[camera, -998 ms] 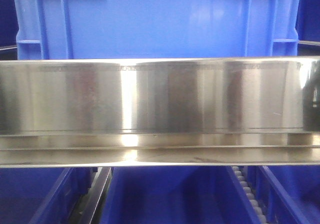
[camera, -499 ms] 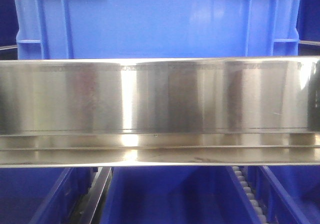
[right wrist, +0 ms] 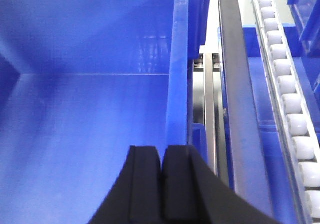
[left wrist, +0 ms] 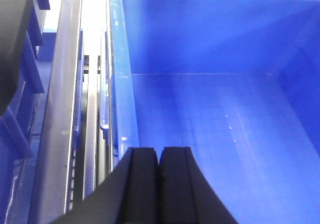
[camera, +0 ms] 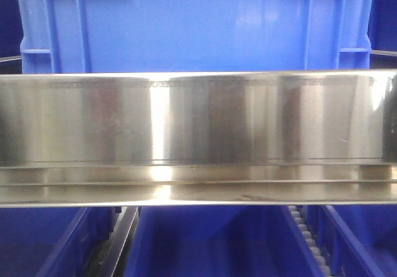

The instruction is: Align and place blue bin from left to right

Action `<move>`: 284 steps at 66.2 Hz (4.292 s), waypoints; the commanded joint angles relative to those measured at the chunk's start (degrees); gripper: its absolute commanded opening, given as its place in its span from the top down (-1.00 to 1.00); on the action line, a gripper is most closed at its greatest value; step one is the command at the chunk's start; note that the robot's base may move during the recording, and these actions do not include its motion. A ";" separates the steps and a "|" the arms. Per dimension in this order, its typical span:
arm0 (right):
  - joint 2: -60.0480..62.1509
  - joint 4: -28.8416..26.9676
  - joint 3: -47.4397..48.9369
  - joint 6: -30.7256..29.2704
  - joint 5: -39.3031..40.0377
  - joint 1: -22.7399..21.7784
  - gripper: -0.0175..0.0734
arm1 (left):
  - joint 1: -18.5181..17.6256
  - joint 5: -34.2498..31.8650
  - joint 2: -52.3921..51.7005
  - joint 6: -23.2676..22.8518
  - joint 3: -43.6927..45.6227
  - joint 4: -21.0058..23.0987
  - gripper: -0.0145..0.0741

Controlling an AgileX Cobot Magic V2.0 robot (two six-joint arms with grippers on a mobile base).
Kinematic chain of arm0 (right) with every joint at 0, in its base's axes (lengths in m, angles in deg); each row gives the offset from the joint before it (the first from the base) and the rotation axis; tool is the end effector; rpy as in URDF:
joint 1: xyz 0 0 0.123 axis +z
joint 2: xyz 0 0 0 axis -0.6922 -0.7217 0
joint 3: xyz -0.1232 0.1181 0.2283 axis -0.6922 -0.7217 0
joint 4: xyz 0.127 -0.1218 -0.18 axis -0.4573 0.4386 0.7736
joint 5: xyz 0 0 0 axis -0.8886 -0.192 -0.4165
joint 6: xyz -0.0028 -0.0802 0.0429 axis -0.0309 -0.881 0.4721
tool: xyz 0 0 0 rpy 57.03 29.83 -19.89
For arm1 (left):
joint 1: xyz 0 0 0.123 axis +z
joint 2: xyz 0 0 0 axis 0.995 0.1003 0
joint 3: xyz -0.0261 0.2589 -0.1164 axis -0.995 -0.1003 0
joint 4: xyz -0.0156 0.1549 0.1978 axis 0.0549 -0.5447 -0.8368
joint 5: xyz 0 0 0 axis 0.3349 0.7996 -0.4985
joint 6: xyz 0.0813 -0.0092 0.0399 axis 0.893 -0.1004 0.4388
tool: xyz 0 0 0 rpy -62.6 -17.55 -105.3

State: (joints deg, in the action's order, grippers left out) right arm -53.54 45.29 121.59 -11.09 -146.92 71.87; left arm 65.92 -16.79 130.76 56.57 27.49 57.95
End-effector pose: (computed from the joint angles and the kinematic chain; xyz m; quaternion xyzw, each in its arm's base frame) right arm 0.3420 0.1759 0.4336 -0.0972 0.9003 0.1262 0.4050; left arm 0.3653 -0.1102 0.4467 -0.0009 0.8969 -0.0785 0.4353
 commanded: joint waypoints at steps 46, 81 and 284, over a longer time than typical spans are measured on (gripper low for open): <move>-3.27 2.68 0.57 2.60 2.00 -0.02 -0.02 | -0.33 -0.25 -0.24 -0.38 0.36 0.02 0.92; -6.11 6.00 0.65 2.60 1.67 -0.02 -0.02 | -0.33 0.79 -0.24 -0.38 0.36 0.02 0.92; -6.59 6.72 0.65 2.46 -2.06 1.72 0.76 | -3.95 1.55 8.36 -9.97 2.48 -16.99 -0.09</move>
State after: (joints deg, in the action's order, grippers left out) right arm -60.41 50.99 121.80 -8.38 -148.71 73.63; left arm 61.57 -15.60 139.05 46.88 29.54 41.43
